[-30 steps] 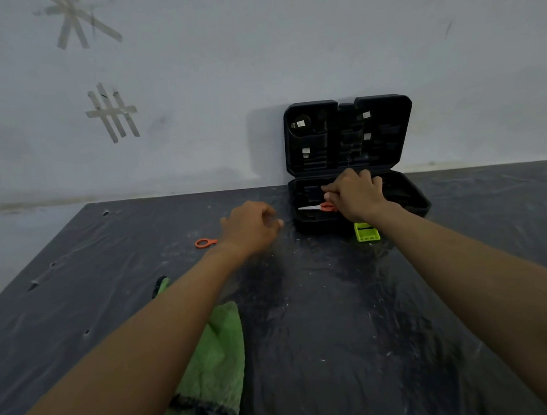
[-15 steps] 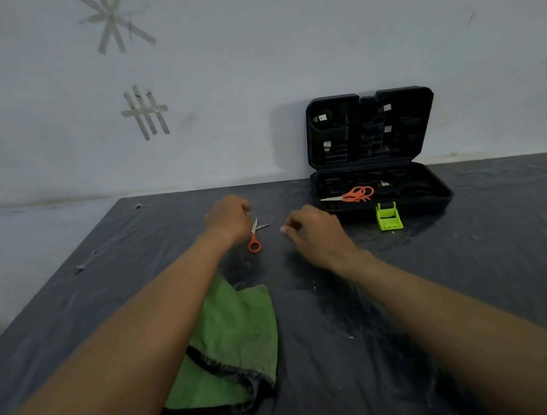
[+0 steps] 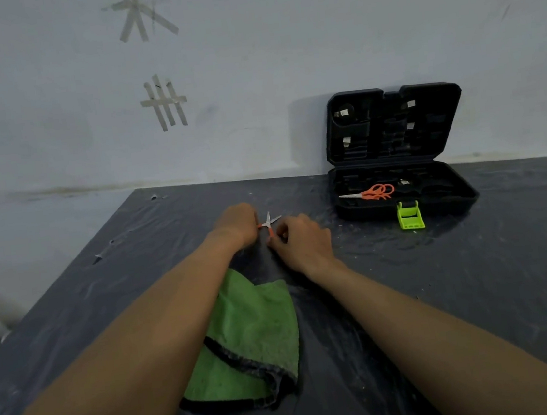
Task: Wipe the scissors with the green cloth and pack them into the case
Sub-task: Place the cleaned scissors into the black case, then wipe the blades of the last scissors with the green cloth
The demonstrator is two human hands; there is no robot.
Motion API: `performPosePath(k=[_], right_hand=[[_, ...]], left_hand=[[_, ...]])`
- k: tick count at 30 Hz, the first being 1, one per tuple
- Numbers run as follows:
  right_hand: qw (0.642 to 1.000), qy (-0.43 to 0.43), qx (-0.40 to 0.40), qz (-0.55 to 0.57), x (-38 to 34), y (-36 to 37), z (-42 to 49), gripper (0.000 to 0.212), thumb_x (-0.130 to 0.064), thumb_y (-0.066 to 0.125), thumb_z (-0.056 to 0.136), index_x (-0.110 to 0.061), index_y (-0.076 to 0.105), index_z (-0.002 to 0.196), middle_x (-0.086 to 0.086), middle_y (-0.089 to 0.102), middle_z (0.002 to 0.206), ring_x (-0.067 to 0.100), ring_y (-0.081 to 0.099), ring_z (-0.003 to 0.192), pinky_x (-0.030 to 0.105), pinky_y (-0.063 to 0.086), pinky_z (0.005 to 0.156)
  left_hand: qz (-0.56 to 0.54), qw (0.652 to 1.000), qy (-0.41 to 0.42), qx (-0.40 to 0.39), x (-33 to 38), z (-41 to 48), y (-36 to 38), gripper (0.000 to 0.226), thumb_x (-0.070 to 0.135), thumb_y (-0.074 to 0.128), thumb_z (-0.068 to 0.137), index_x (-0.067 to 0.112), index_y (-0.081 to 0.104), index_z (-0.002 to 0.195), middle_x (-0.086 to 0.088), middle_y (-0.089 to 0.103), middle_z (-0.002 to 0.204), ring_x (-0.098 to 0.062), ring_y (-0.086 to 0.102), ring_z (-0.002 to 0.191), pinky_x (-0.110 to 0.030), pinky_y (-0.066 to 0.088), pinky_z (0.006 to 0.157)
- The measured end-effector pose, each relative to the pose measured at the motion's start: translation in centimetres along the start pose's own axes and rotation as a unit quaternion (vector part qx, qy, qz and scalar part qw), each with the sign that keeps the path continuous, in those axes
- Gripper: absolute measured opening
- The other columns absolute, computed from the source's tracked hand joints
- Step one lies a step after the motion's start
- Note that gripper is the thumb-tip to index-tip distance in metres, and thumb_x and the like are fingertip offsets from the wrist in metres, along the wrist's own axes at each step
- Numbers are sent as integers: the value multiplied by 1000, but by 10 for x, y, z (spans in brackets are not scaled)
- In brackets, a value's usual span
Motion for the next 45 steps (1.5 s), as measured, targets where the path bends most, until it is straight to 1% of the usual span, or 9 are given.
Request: performPosePath(k=[5, 10, 17, 23, 27, 31, 37, 43, 45], right_hand=[[999, 12, -24, 34, 2, -4, -3, 16, -35, 58, 87, -22, 63, 93, 0, 67, 103, 23, 58, 104, 39, 36, 91], [985, 4, -58, 162, -1, -4, -9, 7, -29, 62, 88, -24, 66, 86, -1, 71, 82, 21, 65, 86, 41, 51, 86], [947, -60, -52, 310, -30, -32, -26, 13, -12, 61, 91, -20, 67, 82, -8, 64, 71, 2, 57, 68, 21, 46, 74], [926, -103, -85, 352, -68, -34, -53, 10, -15, 58, 94, -15, 68, 96, -1, 65, 80, 3, 58, 74, 19, 49, 78], [916, -119, -89, 372, -88, -32, -68, 13, -14, 55, 96, -11, 68, 99, -1, 61, 76, -4, 52, 63, 9, 40, 61], [908, -102, -108, 392, -99, -22, -80, 13, -19, 55, 96, -21, 68, 94, 5, 61, 84, 11, 54, 80, 15, 42, 65], [910, -84, -119, 388, -107, -8, -90, 17, -24, 58, 95, -16, 69, 103, 0, 63, 85, 9, 55, 75, 26, 47, 72], [971, -47, -22, 234, -81, -5, -89, 42, -53, 53, 90, -22, 58, 118, -4, 54, 115, 13, 53, 104, 33, 45, 90], [978, -31, -20, 207, -75, 3, -85, 47, -63, 45, 88, -24, 63, 108, -8, 60, 107, 15, 56, 101, 42, 46, 92]], left_hand=[[-14, 1000, 13, -22, 4, -12, -6, 19, 5, 49, 90, 6, 53, 108, -17, 58, 116, -32, 55, 105, -34, 41, 80], [-90, 994, 43, -38, 12, -31, -20, 17, 7, 49, 92, 10, 55, 108, -11, 60, 116, -26, 56, 107, -30, 41, 83], [-250, 962, 82, 69, 8, -72, -61, 17, 25, 57, 93, 11, 64, 101, -2, 64, 91, -17, 60, 86, -27, 45, 75], [-519, 848, 4, 111, -28, -115, -61, 11, 26, 68, 85, 15, 68, 82, -2, 70, 81, -9, 65, 74, -22, 46, 60], [-653, 749, -31, 102, -42, -134, -51, 6, 16, 67, 86, 16, 65, 79, 2, 71, 74, -9, 64, 75, -25, 45, 63], [-699, 703, -50, 126, -56, -149, -47, 6, 16, 63, 88, 19, 64, 82, 10, 71, 68, -4, 62, 69, -25, 39, 61], [-735, 655, -71, 160, -74, -160, -40, 15, 17, 61, 89, 24, 58, 76, 10, 73, 80, -10, 62, 85, -29, 37, 67], [-768, 608, -81, 186, -96, -158, -37, 16, 8, 53, 93, 14, 59, 80, -1, 63, 77, -12, 60, 74, -28, 45, 63], [-774, 601, -90, 178, -99, -156, -30, 16, 8, 51, 94, 14, 59, 81, 0, 61, 76, -10, 59, 73, -26, 44, 63]])
Point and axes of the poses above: each hand's wrist, its own z-axis towards the middle knuckle, its own y-axis out of the palm, x = y × z, the point moved 10 cm from there along z, towards the middle knuckle
